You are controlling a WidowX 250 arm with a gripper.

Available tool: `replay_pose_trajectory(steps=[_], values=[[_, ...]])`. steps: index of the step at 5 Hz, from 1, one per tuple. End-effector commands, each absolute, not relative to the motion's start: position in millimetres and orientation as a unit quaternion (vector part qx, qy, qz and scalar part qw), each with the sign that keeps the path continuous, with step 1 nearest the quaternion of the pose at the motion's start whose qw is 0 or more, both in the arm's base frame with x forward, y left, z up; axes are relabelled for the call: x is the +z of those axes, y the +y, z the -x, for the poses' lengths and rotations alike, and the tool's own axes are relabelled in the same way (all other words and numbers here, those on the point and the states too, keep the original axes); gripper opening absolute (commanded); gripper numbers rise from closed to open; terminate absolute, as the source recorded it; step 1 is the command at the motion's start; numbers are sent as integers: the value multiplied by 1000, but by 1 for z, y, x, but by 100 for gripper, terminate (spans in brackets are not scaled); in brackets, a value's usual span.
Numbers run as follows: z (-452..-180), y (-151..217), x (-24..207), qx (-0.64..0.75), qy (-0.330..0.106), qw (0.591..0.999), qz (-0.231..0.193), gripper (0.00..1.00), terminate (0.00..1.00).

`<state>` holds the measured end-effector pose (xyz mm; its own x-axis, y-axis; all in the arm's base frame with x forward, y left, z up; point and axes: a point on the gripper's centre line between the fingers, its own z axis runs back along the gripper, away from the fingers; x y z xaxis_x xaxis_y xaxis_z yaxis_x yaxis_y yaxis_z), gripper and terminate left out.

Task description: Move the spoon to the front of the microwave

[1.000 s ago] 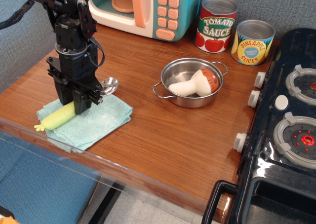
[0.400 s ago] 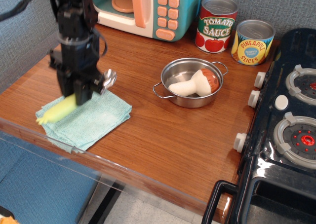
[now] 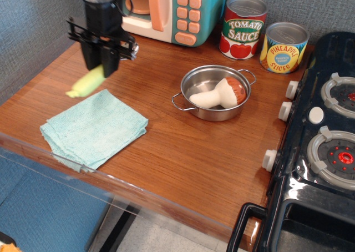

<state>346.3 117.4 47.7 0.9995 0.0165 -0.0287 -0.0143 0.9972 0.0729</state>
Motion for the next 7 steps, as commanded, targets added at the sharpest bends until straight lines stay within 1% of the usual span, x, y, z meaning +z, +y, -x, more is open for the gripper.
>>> replay_pose_trajectory(steps=[1, 2, 3, 4, 5, 6, 7], values=[[-403, 94, 29, -10, 27, 998, -48, 0, 0], [-413, 84, 24, -24, 28, 998, -59, 0, 0], [-417, 76, 32, -34, 11, 997, -63, 0, 0], [-412, 74, 44, -32, -11, 997, -65, 100, 0], [-400, 73, 60, -39, -52, 996, -60, 100, 0], [-387, 70, 78, -48, -83, 994, -47, 100, 0], [-376, 68, 83, -56, -91, 994, -37, 100, 0]])
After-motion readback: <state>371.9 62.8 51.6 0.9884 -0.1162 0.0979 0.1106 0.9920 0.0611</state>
